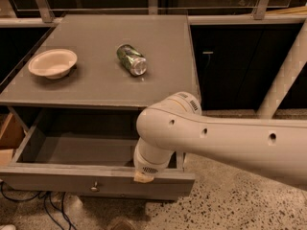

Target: Open top drawer

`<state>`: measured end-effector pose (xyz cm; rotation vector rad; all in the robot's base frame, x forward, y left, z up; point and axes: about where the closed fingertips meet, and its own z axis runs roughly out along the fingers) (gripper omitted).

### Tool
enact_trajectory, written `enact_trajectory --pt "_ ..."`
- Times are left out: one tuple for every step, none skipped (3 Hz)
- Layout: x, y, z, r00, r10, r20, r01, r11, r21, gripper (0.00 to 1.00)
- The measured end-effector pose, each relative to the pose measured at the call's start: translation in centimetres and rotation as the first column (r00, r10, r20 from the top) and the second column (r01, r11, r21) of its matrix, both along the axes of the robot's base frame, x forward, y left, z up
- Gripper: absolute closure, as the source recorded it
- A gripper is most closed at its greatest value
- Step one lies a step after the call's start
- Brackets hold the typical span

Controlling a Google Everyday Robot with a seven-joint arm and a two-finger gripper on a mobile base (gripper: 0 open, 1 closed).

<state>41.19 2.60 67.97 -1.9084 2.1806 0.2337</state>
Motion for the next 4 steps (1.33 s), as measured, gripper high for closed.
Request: enact_trajectory --pt "0.00 0.00 0.00 1.0000 0.000 0.000 0.000 1.000 0.000 0.35" --pt "0.00 0.00 0.00 1.0000 0.000 0.000 0.000 1.000 0.000 0.11" --pt "0.00 0.00 0.00 1.0000 0.000 0.000 0.000 1.000 0.000 0.00" --pt "0.00 0.00 0.00 1.0000 0.000 0.000 0.000 1.000 0.000 0.00"
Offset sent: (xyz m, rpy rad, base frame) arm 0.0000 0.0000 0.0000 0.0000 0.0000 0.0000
